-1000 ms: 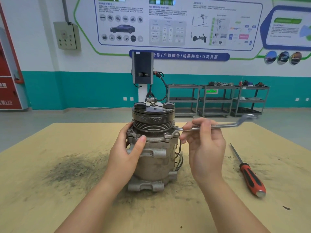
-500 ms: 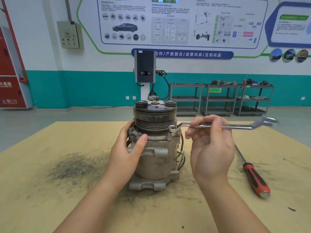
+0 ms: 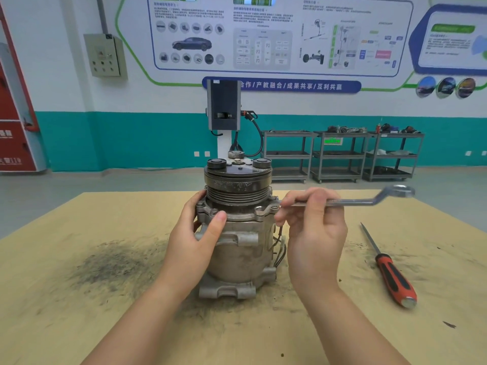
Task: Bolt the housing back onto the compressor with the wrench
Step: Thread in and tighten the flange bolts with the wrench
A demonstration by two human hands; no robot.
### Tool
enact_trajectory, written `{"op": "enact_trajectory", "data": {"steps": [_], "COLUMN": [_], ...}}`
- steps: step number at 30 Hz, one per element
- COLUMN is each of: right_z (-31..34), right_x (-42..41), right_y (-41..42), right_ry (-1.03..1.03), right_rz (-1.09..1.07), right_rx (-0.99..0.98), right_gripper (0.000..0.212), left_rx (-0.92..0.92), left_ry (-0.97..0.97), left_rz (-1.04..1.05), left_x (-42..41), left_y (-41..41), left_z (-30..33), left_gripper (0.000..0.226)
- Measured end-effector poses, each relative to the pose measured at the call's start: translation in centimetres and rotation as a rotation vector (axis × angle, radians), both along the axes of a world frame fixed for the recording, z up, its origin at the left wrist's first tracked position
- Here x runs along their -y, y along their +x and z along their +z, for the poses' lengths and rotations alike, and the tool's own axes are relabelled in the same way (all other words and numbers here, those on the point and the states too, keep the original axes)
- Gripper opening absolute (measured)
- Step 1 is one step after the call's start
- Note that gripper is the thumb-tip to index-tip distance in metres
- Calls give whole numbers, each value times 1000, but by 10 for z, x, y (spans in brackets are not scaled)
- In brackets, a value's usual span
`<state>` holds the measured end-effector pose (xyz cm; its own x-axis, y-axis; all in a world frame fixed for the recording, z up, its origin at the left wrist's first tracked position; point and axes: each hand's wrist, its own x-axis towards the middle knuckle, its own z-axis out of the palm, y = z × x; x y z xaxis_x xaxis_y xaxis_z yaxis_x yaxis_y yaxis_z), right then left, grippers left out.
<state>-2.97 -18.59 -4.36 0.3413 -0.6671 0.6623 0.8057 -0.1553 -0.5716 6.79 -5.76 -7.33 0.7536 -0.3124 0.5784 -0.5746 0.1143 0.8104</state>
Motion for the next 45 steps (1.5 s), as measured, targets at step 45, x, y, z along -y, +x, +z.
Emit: {"op": "enact_trajectory", "data": {"steps": [45], "right_z": [15], "right_x": [-2], "right_y": [-14], "right_ry": [98], "right_rz": [2], "right_rx": [20], "right_gripper": [14], "left_rx": [28], "left_ry": [26], "left_rz": [30], "left_x": [1], "left_y": [2], "left_z": [-1], "left_gripper": [39]}}
